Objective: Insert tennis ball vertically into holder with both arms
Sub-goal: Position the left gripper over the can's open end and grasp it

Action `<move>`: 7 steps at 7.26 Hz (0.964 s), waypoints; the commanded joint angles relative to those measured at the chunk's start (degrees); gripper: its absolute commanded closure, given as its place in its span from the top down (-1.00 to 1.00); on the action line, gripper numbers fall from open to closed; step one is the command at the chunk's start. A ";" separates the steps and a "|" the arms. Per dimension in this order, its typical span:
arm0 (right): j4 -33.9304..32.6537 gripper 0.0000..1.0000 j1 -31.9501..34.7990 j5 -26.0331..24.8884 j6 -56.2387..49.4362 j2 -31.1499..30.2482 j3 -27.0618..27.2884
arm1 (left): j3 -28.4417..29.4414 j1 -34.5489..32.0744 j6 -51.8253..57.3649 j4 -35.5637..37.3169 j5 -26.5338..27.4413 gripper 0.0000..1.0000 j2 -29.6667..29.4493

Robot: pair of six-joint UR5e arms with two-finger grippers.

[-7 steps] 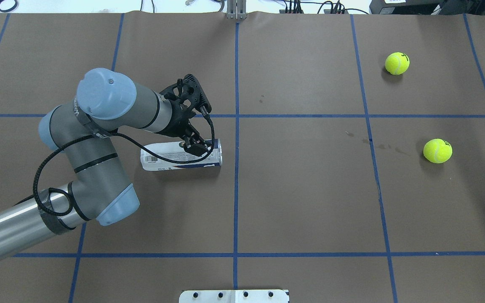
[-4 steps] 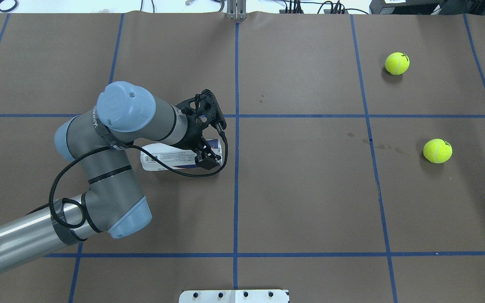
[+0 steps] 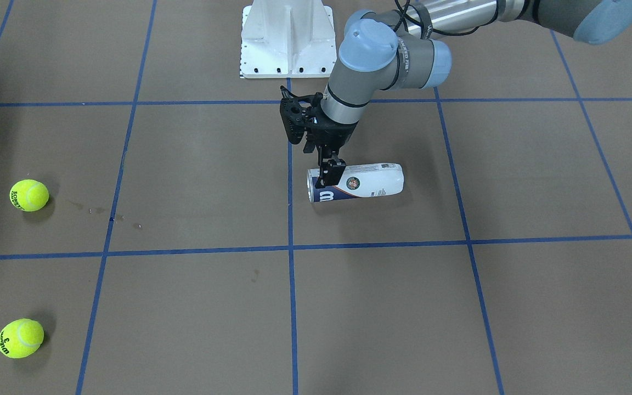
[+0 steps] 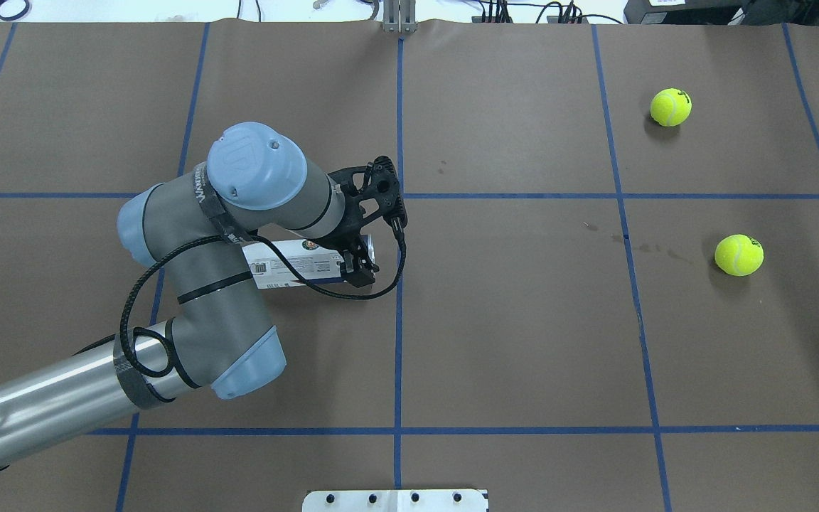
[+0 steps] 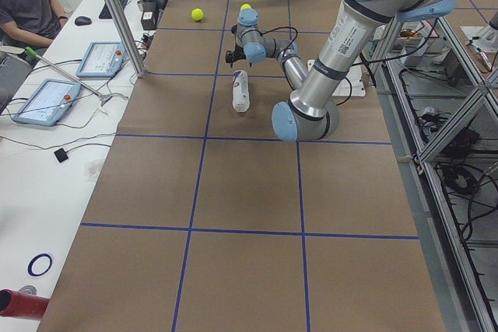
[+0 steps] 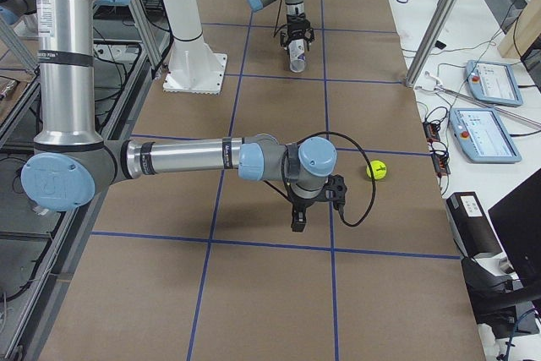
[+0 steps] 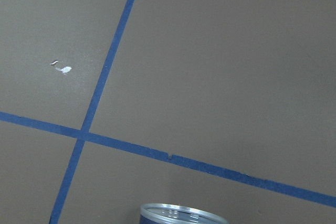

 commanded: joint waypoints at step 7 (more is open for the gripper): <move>0.45 0.99 0.00 0.00 0.09 0.00 -0.84 | 5.84 1.95 5.28 0.25 2.63 0.98 -1.96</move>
